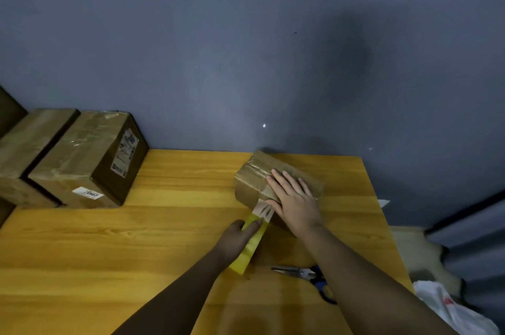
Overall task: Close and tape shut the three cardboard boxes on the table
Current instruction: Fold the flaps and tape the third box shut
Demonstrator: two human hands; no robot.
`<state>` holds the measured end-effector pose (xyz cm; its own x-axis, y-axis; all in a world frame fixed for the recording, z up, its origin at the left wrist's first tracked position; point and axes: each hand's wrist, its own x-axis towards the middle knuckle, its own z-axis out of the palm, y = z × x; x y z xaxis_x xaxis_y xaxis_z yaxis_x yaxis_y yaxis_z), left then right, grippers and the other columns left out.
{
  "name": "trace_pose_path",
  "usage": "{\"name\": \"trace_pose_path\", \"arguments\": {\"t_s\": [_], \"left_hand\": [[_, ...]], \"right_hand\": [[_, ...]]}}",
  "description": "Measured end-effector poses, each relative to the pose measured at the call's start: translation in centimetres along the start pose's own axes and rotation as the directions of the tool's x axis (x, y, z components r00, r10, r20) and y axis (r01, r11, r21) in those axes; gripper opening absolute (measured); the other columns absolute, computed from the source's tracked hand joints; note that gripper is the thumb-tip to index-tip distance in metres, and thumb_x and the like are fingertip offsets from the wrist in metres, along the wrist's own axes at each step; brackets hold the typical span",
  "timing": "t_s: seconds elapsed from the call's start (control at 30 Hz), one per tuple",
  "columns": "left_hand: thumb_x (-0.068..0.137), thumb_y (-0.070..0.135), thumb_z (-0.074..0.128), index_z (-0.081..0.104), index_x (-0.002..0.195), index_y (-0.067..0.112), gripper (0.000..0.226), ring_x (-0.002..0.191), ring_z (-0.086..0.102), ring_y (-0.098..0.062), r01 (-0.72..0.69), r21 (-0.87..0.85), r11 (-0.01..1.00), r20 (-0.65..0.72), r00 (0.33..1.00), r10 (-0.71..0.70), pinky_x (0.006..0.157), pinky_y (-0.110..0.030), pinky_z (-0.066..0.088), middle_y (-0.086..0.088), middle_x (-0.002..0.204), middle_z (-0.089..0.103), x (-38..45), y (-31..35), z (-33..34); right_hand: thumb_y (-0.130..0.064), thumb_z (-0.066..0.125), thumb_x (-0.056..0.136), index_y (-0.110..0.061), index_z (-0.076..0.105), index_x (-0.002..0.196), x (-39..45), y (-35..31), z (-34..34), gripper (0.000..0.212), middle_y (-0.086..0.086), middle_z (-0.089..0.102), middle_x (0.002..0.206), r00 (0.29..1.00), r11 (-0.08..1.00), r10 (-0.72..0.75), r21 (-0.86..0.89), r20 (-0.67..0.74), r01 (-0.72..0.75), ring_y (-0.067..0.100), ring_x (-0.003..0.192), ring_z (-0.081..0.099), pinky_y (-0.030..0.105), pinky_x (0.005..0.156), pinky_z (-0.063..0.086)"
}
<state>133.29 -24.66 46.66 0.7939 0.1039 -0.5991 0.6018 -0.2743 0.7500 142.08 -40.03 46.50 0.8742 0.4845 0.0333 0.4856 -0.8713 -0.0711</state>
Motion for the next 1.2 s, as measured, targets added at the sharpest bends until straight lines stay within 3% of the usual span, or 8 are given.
{"name": "trace_pose_path", "arguments": {"t_s": [0.2,0.33,0.5,0.73,0.87,1.0,1.1,1.2], "left_hand": [[0.086,0.059,0.055,0.046,0.137,0.004,0.075,0.122,0.050,-0.029,0.052,-0.002,0.999,-0.046,0.998,-0.052,0.099,-0.035,0.042,-0.013,0.138,0.051,0.0,0.4,-0.6],[0.093,0.045,0.054,0.045,0.132,0.003,0.058,0.111,0.052,-0.026,0.043,0.010,0.999,-0.104,0.994,-0.041,0.082,-0.028,0.039,-0.014,0.131,0.052,0.2,0.1,-0.3],[0.094,0.048,0.050,0.047,0.130,0.007,0.055,0.113,0.053,-0.029,0.046,0.064,0.997,-0.133,0.990,-0.037,0.088,-0.032,0.043,-0.014,0.129,0.054,0.3,-0.1,-0.2],[0.094,0.043,0.050,0.047,0.133,0.005,0.055,0.116,0.051,-0.030,0.045,0.051,0.998,-0.140,0.989,-0.037,0.087,-0.031,0.040,-0.014,0.132,0.052,0.1,-0.3,-0.3],[0.093,0.042,0.052,0.052,0.128,0.004,0.052,0.106,0.055,-0.030,0.039,0.057,0.998,-0.144,0.989,-0.031,0.082,-0.032,0.042,-0.016,0.123,0.057,0.2,-0.6,-0.5],[0.095,0.039,0.051,0.052,0.125,0.003,0.047,0.095,0.051,-0.027,0.029,0.061,0.998,-0.146,0.989,-0.020,0.078,-0.030,0.038,-0.017,0.122,0.056,0.1,-0.8,-0.3],[0.095,0.036,0.051,0.053,0.121,0.001,0.044,0.094,0.050,-0.027,0.024,0.067,0.997,-0.162,0.987,-0.013,0.079,-0.032,0.039,-0.017,0.116,0.057,0.0,-0.6,-0.1],[0.094,0.037,0.051,0.056,0.115,0.003,0.040,0.098,0.053,-0.031,0.034,0.091,0.995,-0.180,0.984,-0.017,0.083,-0.035,0.042,-0.018,0.115,0.058,0.0,-0.6,-0.2]], "right_hand": [[-0.049,0.037,0.100,-0.029,0.006,0.154,0.1,-0.2,-1.5,0.065,-0.014,-0.003,0.161,0.994,0.997,-0.016,0.073,0.104,0.008,0.010,0.148,-0.003,0.040,0.122,0.002],[-0.044,0.055,0.094,-0.028,0.017,0.153,-0.3,0.3,-2.3,0.072,-0.014,0.000,0.161,0.993,0.979,-0.036,0.204,0.113,0.012,0.009,0.148,-0.004,0.039,0.122,0.004],[-0.046,0.051,0.095,-0.027,0.025,0.151,-1.2,0.9,-2.9,0.064,-0.013,0.011,0.160,0.993,0.980,-0.042,0.196,0.110,0.020,0.008,0.148,-0.002,0.039,0.121,0.005],[-0.035,0.045,0.100,-0.026,0.031,0.149,-4.1,2.0,-3.3,0.052,-0.008,0.024,0.157,0.997,0.977,0.062,0.206,-0.037,-0.053,0.011,0.146,0.017,0.036,0.119,0.015],[-0.020,0.056,0.095,-0.016,0.063,0.111,-7.5,3.2,-2.9,0.018,0.000,0.063,0.107,0.939,0.963,0.195,0.235,-0.282,-0.130,0.019,0.099,0.058,0.031,0.081,0.044],[-0.025,0.048,0.098,-0.022,0.055,0.096,-13.7,4.9,-0.2,0.008,-0.004,0.058,0.086,0.947,0.943,0.310,0.100,0.079,-0.317,0.013,0.077,0.055,0.019,0.057,0.033],[-0.031,0.044,0.098,-0.029,0.042,0.138,-16.2,5.6,2.6,0.040,-0.001,0.045,0.136,0.887,0.971,0.232,-0.040,0.398,-0.236,0.018,0.124,0.043,0.029,0.097,0.038],[-0.033,0.044,0.097,-0.025,0.029,0.145,-15.9,5.4,3.9,0.051,0.002,0.032,0.147,0.841,0.963,0.268,-0.141,0.470,-0.228,0.023,0.134,0.032,0.036,0.107,0.031]]}}
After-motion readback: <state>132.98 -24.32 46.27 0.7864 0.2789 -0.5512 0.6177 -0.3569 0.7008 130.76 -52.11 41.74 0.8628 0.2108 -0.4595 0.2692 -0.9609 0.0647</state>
